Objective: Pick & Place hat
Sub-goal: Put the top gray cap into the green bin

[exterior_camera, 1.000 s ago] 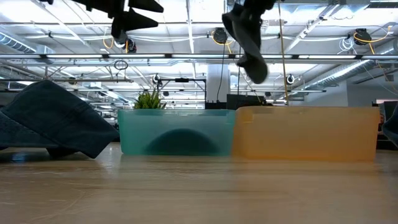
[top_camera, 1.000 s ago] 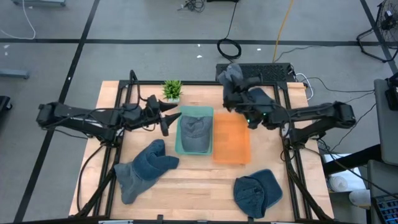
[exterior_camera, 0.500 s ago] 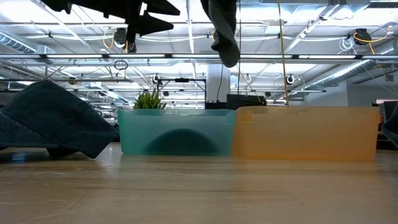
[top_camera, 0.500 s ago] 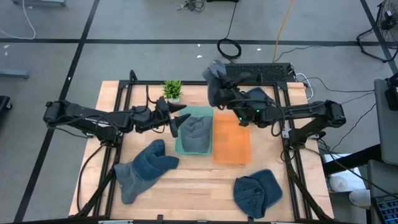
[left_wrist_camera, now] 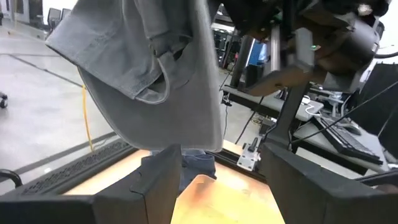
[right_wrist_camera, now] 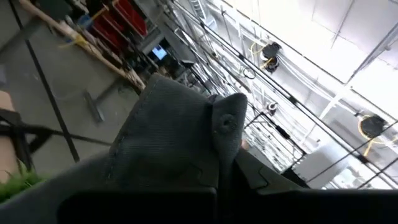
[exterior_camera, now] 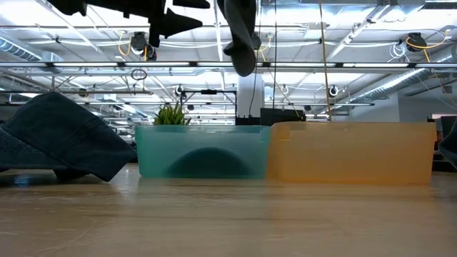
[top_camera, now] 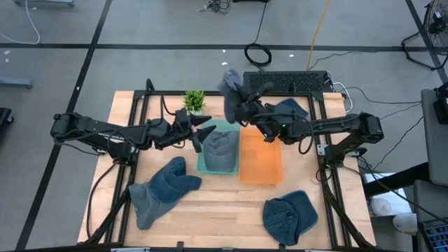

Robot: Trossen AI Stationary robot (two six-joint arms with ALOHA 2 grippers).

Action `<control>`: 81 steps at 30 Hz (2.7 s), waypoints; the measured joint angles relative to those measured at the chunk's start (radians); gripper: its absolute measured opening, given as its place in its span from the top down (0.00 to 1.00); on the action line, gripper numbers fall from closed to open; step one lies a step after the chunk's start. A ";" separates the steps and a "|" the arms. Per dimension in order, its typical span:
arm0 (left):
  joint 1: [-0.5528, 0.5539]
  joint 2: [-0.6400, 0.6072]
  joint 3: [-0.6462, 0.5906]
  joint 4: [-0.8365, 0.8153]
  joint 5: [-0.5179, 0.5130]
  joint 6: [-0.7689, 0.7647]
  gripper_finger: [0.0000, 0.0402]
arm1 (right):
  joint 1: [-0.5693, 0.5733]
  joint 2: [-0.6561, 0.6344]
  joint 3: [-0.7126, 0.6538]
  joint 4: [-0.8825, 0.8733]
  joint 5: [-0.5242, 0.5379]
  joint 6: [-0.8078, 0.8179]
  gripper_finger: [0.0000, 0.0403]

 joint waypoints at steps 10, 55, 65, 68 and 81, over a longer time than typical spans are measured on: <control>0.000 0.096 0.041 0.080 -0.007 0.028 0.43 | 0.011 0.000 0.000 -0.001 -0.029 0.045 1.00; 0.040 0.223 0.232 -0.037 -0.039 0.139 0.98 | 0.055 -0.001 0.000 -0.096 0.001 0.036 0.86; 0.038 0.067 0.232 -0.240 -0.058 0.183 0.98 | 0.057 -0.011 -0.018 -0.091 0.235 0.053 0.40; 0.038 0.007 0.232 -0.344 -0.056 0.191 0.98 | 0.054 -0.011 -0.042 -0.091 0.266 0.073 0.32; -0.007 -0.195 0.232 -0.678 -0.046 0.252 0.98 | 0.055 -0.012 -0.228 -0.095 0.337 0.323 0.25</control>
